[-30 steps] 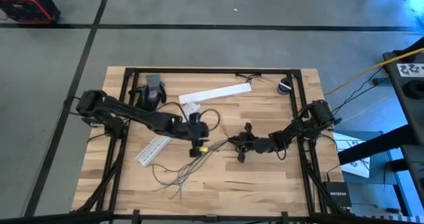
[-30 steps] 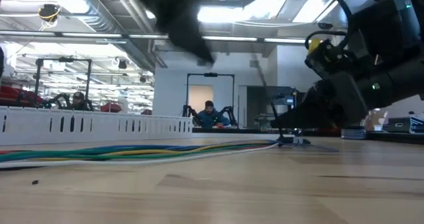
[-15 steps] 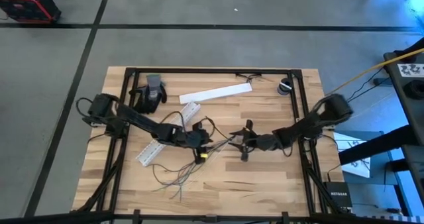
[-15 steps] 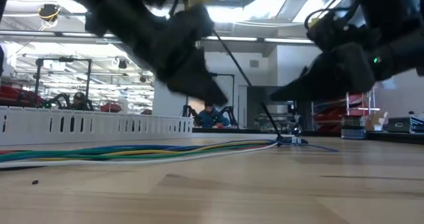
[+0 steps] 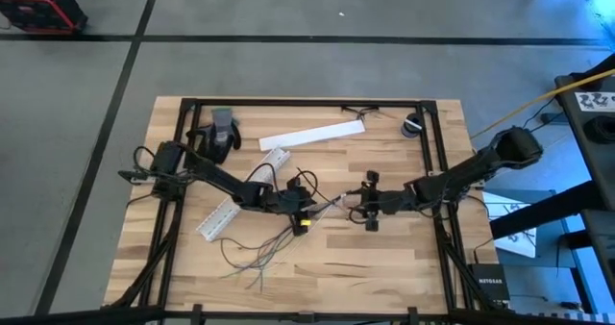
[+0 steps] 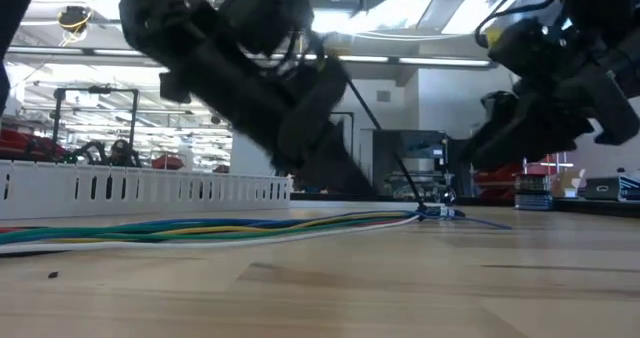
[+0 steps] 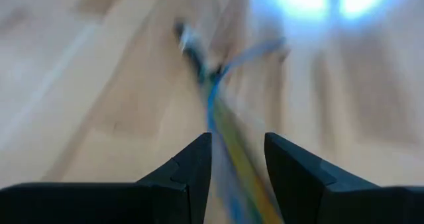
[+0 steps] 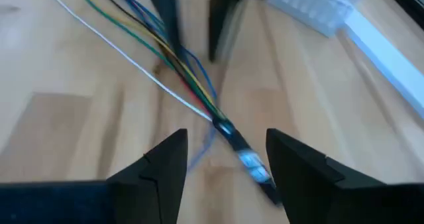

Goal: Ziptie cables
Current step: Put the ziptied cables into the white cable duct

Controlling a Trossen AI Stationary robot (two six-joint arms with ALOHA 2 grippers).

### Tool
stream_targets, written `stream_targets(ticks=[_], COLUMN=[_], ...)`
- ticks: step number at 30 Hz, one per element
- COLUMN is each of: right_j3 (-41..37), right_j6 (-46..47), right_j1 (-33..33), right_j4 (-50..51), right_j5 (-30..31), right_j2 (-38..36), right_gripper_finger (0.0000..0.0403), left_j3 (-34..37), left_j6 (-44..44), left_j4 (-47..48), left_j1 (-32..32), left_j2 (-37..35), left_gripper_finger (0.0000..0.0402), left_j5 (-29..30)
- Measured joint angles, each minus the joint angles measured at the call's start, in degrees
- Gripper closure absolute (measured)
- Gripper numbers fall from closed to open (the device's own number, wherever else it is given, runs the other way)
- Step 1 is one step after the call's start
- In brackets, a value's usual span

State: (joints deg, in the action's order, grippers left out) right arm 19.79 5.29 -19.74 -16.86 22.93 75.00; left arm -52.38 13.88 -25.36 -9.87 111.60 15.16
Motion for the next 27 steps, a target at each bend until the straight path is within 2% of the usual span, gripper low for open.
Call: stream_targets(ticks=[7, 10, 16, 21, 24, 27], right_j3=[-1.9, -0.4, 5.2, 7.2, 7.3, 7.3], right_j6=[-6.4, -11.3, -17.5, -20.0, -19.5, -19.0], right_j1=[3.6, 7.7, 15.4, 18.8, 19.4, 19.3], right_j4=[-14.1, -17.1, -12.5, -11.3, -11.1, -10.7], right_j5=[-2.7, -7.1, -18.6, -24.4, -25.9, -26.4], right_j2=[10.3, 15.0, 20.2, 23.1, 24.0, 24.3], right_gripper_finger=[0.0205, 0.0205, 0.0205, 0.0208, 0.0236, 0.0289], left_j3=[-1.2, -2.0, -5.5, -7.2, -7.1, -7.0], left_j6=[0.5, 0.0, 4.1, 10.5, 16.7, 23.4], left_j4=[-0.2, 3.3, 22.6, 40.6, 53.0, 64.4], left_j1=[-0.3, -1.1, -3.0, -5.6, -7.6, -9.7], left_j2=[-0.1, -2.2, -9.4, -18.4, -22.7, -25.1], left_gripper_finger=[0.0268, 0.0268, 0.0273, 0.0287, 0.0297, 0.0306], left_j5=[-0.1, 0.0, 0.8, 7.2, 13.7, 21.0])
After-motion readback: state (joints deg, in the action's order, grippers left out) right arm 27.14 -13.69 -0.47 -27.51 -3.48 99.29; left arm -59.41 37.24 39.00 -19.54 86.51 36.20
